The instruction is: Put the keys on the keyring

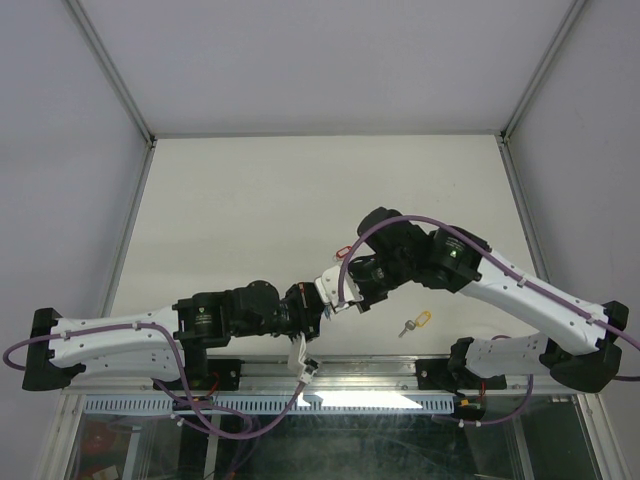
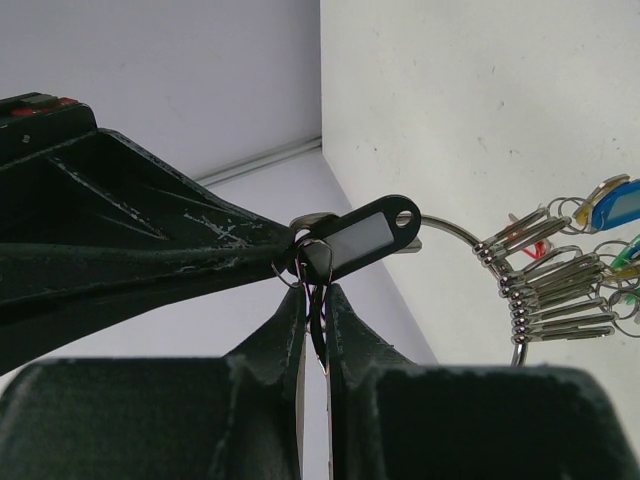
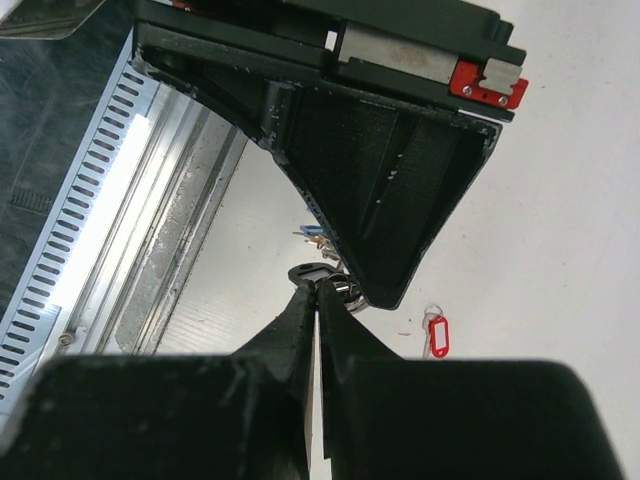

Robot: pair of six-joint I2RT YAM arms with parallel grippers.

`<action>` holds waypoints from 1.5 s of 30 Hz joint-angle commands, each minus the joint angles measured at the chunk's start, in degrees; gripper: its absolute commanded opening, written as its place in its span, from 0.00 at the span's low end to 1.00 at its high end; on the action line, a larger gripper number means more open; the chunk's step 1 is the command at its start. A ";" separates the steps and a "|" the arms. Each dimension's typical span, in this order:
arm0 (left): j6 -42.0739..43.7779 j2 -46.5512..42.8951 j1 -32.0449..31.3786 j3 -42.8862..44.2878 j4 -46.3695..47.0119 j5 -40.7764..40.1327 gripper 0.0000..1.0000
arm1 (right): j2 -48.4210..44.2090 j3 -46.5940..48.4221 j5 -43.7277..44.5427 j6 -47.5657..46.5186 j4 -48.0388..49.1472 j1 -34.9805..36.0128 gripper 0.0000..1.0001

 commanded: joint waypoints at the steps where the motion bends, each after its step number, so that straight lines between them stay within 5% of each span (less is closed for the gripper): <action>1: -1.32 -0.40 0.11 3.04 5.77 -3.38 0.00 | -0.62 -0.77 -3.66 2.64 -1.96 1.47 0.00; 21: -5.90 0.39 0.06 4.70 5.80 -7.14 0.00 | -2.98 -4.26 -3.05 5.35 -0.54 2.68 0.00; 40: -14.96 -1.58 0.06 2.88 11.71 -6.58 0.00 | -15.15 -16.09 9.12 6.78 20.69 2.67 0.00; 45: -16.50 -2.28 0.11 2.34 12.75 -6.44 0.00 | -16.77 -17.50 9.90 8.05 23.93 2.67 0.09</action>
